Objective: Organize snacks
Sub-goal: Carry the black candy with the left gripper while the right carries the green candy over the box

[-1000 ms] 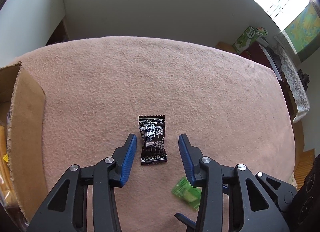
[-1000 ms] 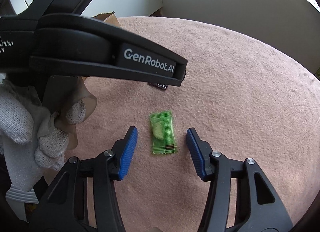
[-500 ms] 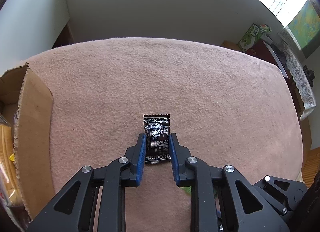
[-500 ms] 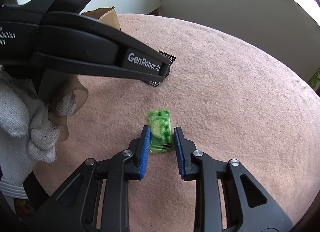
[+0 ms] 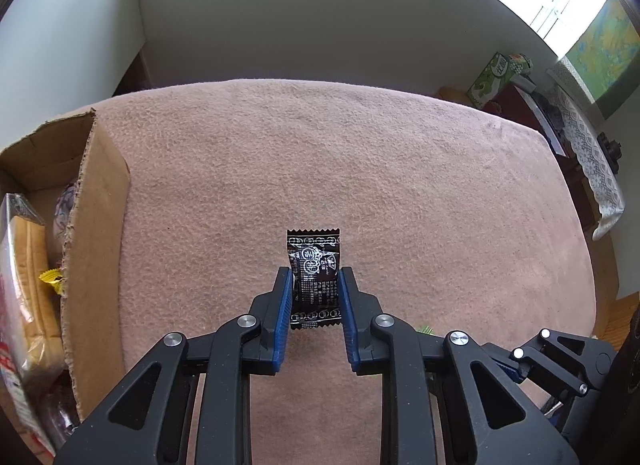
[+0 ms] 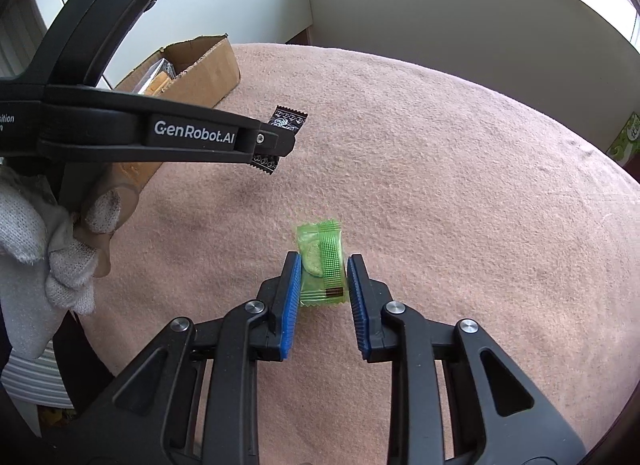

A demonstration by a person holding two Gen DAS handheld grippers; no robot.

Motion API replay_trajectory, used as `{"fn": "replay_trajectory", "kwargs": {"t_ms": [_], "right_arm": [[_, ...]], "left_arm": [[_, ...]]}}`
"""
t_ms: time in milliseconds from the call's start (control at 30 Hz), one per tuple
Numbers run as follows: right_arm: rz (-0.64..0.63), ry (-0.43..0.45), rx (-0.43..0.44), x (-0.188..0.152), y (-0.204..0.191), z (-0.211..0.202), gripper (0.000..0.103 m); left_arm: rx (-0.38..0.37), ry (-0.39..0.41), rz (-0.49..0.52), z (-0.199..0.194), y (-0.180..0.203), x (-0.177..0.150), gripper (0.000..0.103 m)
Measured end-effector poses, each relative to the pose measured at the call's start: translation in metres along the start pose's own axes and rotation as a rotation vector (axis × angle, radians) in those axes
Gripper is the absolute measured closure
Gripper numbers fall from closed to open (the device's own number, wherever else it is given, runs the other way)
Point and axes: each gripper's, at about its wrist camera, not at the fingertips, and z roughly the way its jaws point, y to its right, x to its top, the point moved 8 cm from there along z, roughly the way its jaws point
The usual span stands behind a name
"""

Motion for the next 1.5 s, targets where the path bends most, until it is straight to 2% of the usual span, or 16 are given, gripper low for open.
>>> {"fn": "replay_trajectory", "kwargs": {"t_ms": [600,767,900,1200,1333,1500], "right_arm": [[0.029,0.071,0.019,0.004,-0.026,-0.032,0.079],[0.018,0.100,0.048,0.015,-0.042,-0.043,0.079],[0.002,0.119,0.076,0.027,-0.058,-0.048,0.079],[-0.034,0.133,0.132,0.054,-0.099,-0.041,0.079],[-0.043,0.137,0.166,0.076,-0.115,-0.035,0.078],[-0.065,0.147,0.163,0.114,-0.133,-0.023,0.078]], "left_arm": [[0.000,0.141,0.094,-0.082,0.017,-0.039,0.082],[-0.019,0.175,0.044,-0.102,-0.004,-0.053,0.082],[-0.006,0.206,-0.020,-0.115,-0.034,-0.066,0.082],[0.074,0.224,-0.128,-0.129,-0.098,-0.091,0.082],[0.111,0.222,-0.144,-0.135,-0.119,-0.097,0.082],[0.140,0.214,-0.140,-0.137,-0.134,-0.099,0.082]]}}
